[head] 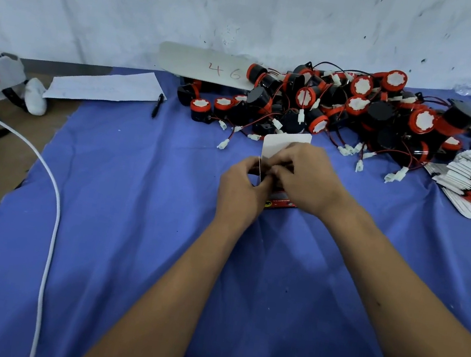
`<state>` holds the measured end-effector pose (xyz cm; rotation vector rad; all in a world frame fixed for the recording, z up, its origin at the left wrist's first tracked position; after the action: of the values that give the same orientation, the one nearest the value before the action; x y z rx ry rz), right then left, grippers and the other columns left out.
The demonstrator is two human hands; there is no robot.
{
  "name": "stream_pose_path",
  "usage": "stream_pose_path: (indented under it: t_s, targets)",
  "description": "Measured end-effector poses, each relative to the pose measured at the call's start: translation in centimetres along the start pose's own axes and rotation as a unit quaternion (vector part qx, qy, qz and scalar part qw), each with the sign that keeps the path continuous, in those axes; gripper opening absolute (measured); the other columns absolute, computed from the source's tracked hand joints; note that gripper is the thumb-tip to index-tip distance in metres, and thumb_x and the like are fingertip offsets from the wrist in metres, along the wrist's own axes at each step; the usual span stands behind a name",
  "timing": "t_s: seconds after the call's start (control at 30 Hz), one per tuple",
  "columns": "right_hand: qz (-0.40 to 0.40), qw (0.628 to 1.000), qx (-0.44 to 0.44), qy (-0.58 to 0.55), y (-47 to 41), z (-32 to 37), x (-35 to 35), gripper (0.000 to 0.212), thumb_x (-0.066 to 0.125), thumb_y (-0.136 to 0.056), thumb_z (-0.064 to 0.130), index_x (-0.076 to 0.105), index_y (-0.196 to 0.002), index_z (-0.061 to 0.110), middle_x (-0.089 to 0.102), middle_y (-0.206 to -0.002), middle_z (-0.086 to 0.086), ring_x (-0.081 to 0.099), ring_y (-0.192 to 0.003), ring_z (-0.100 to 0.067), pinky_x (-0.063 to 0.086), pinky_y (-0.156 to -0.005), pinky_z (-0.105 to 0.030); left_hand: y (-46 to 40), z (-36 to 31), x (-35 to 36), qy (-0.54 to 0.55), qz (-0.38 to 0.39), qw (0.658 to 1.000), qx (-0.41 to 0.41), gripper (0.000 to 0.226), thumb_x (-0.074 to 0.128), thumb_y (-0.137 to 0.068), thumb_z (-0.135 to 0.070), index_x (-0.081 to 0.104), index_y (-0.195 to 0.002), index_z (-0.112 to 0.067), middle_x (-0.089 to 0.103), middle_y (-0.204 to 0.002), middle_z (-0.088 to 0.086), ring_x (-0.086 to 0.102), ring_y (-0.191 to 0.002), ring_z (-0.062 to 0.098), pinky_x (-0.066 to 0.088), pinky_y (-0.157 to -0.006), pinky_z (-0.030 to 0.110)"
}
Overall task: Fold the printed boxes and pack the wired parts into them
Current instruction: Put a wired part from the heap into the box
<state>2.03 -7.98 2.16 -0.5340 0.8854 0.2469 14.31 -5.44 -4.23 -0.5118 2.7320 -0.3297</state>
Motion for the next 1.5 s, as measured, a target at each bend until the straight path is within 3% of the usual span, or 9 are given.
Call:
stream_pose_path:
  t_s: [0.1,0.27,0.37,0.53,0.67,0.93,1.1,1.33,1.5]
  targets:
    - [-0.052,0.997,0.031,-0.037,0.5,-0.5,0.0,0.021,0.068,-0.085,-0.001,0.079,-0.094,0.014,0.076,-0.089,0.000,0.069,-0.082,-0.010,0.053,-0.070,-0.013,0.2,-0.3,-0.2,0.014,0.011,1.000,0.013,0.014,0.066,-0.095,-0.014,0.076,-0.104,-0.019,0.076,-0.092,-0.009,0.068,-0.077,0.012,0.055,-0.067,0.029]
    - [-0.086,0.993,0.057,-0.063,0.8,-0.7,0.4,0.013,0.075,-0.080,0.002,0.078,-0.080,0.015,0.074,-0.074,0.005,0.070,-0.071,-0.007,0.055,-0.062,-0.018,0.7,-0.7,-1.4,0.062,0.127,0.990,0.000,0.037,0.078,-0.085,-0.013,0.071,-0.121,-0.022,0.075,-0.102,0.009,0.068,-0.078,0.043,0.059,-0.080,0.057]
    - [-0.043,0.999,0.018,-0.020,1.0,-0.3,0.6,0.019,0.070,-0.080,0.000,0.081,-0.080,0.015,0.075,-0.074,0.003,0.066,-0.069,-0.009,0.047,-0.058,-0.012,0.8,-0.8,-1.7,0.042,0.143,0.989,0.000,0.052,0.084,-0.079,-0.004,0.069,-0.125,-0.019,0.076,-0.102,0.010,0.071,-0.080,0.040,0.060,-0.082,0.054]
    - [-0.001,0.997,-0.047,0.057,1.6,-0.2,0.5,0.018,0.065,-0.082,0.001,0.077,-0.073,0.011,0.069,-0.071,-0.004,0.058,-0.077,-0.018,0.045,-0.071,-0.032,0.8,-0.7,-1.8,0.055,0.142,0.988,-0.010,0.053,0.083,-0.076,0.003,0.069,-0.125,-0.015,0.077,-0.101,0.008,0.074,-0.075,0.028,0.062,-0.084,0.050]
    - [-0.011,1.000,-0.022,0.011,1.2,-0.2,0.1,0.018,0.067,-0.077,-0.003,0.077,-0.074,0.011,0.071,-0.070,0.000,0.061,-0.065,-0.011,0.045,-0.057,-0.016,0.7,-0.8,-1.6,0.043,0.147,0.988,-0.006,0.051,0.086,-0.075,-0.001,0.071,-0.122,-0.016,0.077,-0.101,0.009,0.072,-0.079,0.038,0.061,-0.082,0.053]
    - [0.073,0.993,-0.080,0.054,0.3,0.1,-0.3,0.012,0.065,-0.079,0.000,0.065,-0.084,0.011,0.070,-0.079,-0.001,0.063,-0.077,-0.022,0.052,-0.071,-0.042,0.5,-0.3,-1.8,0.059,0.137,0.989,-0.023,0.054,0.087,-0.075,-0.002,0.066,-0.123,-0.018,0.075,-0.111,0.001,0.071,-0.075,0.025,0.062,-0.082,0.049]
    - [0.070,0.977,-0.140,0.147,1.2,-0.7,-0.7,0.013,0.060,-0.096,0.029,0.048,-0.097,0.027,0.060,-0.087,0.016,0.045,-0.091,-0.005,0.025,-0.086,-0.028,0.7,-0.2,-2.0,0.098,0.115,0.988,-0.008,0.070,0.086,-0.080,-0.005,0.037,-0.125,-0.027,0.072,-0.111,0.000,0.070,-0.073,0.022,0.064,-0.073,0.041]
    - [-0.014,0.987,-0.131,0.087,3.1,-1.2,-0.2,0.017,0.076,-0.084,0.013,0.060,-0.091,0.017,0.064,-0.082,0.007,0.058,-0.084,-0.017,0.031,-0.087,-0.026,0.8,-0.4,-1.7,-0.004,0.101,0.990,0.096,0.048,0.085,-0.080,-0.006,0.057,-0.116,-0.017,0.068,-0.113,-0.009,0.068,-0.074,0.013,0.057,-0.068,0.031]
    - [0.010,0.980,-0.109,0.167,3.3,-0.9,0.0,0.006,0.057,-0.096,0.020,0.056,-0.101,0.023,0.066,-0.092,0.007,0.058,-0.097,-0.017,0.021,-0.109,-0.031,0.7,-0.2,-1.4,-0.036,0.086,0.988,0.125,0.033,0.088,-0.074,-0.004,0.059,-0.090,-0.008,0.067,-0.091,0.001,0.064,-0.079,0.012,0.052,-0.068,0.026]
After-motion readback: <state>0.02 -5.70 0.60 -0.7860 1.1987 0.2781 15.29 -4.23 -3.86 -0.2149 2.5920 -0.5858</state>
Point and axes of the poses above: each hand's wrist, its own y-axis away from the middle knuckle, its own x-axis out of the palm, z = x × y, the point moved 2 cm from there along -y, towards the middle knuckle
